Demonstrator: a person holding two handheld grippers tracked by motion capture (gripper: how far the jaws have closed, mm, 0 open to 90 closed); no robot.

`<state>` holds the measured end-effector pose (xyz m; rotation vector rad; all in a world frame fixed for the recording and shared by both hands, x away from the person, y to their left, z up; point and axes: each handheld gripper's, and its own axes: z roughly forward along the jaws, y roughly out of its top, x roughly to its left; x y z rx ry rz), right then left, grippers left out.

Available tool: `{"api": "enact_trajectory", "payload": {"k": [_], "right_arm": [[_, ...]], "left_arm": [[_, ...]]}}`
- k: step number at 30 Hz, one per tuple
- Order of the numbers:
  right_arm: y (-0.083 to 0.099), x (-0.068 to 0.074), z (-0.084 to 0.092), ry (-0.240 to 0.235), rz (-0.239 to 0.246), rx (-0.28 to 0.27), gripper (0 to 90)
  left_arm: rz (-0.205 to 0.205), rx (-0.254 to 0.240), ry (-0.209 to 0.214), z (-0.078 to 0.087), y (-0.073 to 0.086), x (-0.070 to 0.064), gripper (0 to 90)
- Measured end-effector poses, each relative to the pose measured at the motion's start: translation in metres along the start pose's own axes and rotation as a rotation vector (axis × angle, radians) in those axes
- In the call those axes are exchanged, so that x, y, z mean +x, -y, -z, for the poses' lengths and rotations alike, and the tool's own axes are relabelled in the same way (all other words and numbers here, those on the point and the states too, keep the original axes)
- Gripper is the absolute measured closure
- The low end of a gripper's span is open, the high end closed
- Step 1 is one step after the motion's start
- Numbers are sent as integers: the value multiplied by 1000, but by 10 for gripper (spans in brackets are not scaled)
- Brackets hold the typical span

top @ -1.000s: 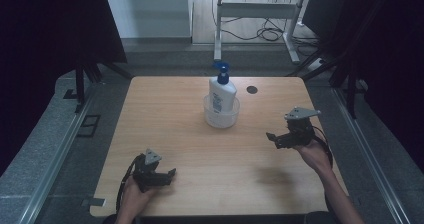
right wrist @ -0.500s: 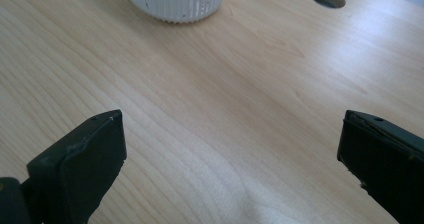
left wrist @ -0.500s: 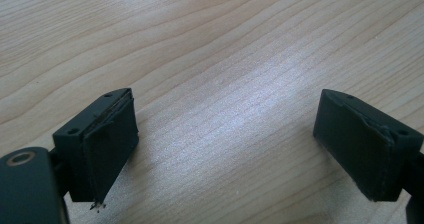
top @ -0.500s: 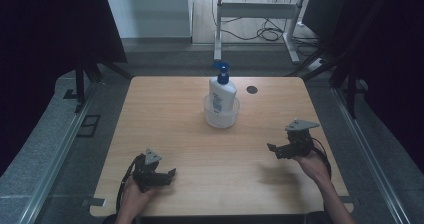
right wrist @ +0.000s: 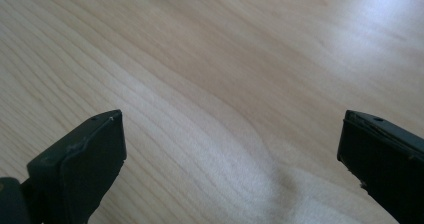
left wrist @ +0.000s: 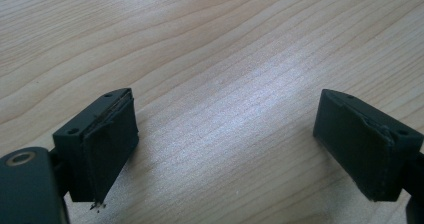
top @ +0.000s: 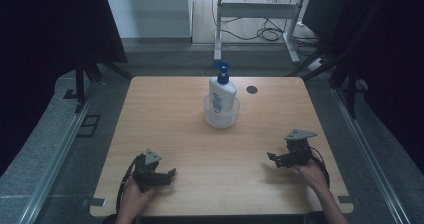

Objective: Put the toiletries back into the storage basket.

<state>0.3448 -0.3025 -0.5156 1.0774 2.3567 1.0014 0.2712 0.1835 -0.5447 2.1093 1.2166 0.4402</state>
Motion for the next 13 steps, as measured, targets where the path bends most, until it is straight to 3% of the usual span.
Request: {"api": "enact_trajectory", "payload": {"k": [6, 9, 13], "right_arm": [[14, -2, -7, -14, -34, 15, 0], [22, -5, -13, -20, -43, 53, 0], [27, -8, -12, -6, -45, 44, 0]], "left_arm": [[1, -1, 0, 0, 0, 0, 102], [-1, -1, 0, 0, 0, 0, 102], [-2, -1, 0, 0, 0, 0, 102]]}}
